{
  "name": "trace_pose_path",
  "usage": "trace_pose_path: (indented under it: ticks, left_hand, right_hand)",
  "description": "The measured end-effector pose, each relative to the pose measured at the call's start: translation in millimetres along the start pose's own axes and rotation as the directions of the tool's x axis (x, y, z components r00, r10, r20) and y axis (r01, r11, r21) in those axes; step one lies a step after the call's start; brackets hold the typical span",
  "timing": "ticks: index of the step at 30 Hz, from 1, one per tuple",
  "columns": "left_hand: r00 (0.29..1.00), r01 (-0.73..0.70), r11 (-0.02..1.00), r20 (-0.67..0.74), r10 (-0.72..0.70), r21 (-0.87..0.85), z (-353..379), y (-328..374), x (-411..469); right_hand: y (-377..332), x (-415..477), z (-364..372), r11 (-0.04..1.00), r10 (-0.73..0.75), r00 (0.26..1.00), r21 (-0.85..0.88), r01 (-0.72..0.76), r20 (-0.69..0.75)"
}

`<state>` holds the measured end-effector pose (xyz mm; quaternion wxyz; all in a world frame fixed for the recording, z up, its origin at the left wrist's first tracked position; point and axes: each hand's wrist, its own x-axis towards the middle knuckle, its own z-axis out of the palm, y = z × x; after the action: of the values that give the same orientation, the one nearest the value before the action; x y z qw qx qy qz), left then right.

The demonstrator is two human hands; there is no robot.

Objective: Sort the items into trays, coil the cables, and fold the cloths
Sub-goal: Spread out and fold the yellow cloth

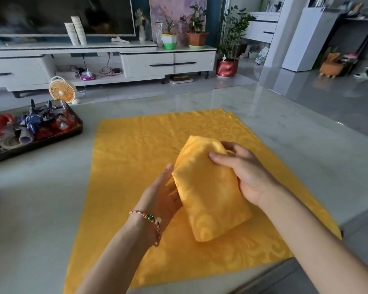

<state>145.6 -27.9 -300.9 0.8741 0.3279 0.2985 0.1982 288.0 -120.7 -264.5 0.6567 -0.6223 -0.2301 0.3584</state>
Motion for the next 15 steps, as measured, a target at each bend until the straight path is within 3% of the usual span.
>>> trace_pose_path:
  ticks: [5, 8, 10, 13, 15]
  left_hand:
    - [0.989, -0.145, 0.966, -0.073, 0.132, -0.214, -4.7, 5.3, -5.4]
    - [1.0, -0.021, 0.999, -0.007, 0.021, -0.047, -6.0, 3.4, -8.6]
    - [0.997, -0.038, 0.994, 0.076, 0.031, 0.102, -3.4, 2.1, -12.7]
    - [0.965, -0.254, 0.923, 0.014, 0.261, 0.288, -2.2, -3.9, -16.5]
    - [0.878, -0.413, 0.778, -0.02, 0.478, 0.474, -5.7, -8.1, -16.2]
  right_hand:
    - [-1.4, -8.8, 1.3, 0.981, -0.126, 0.992, 0.148, 0.129, -0.024]
    - [7.7, -12.8, 6.3, 0.985, -0.119, 0.991, 0.117, 0.125, -0.061]
    - [12.1, -13.8, 10.1, 0.988, -0.138, 0.988, 0.054, 0.142, -0.076]
    - [14.9, -14.5, 13.5, 0.975, -0.207, 0.977, -0.089, 0.202, -0.056]
    - [14.6, -15.4, 14.4, 0.953, -0.253, 0.967, -0.177, 0.247, -0.013]
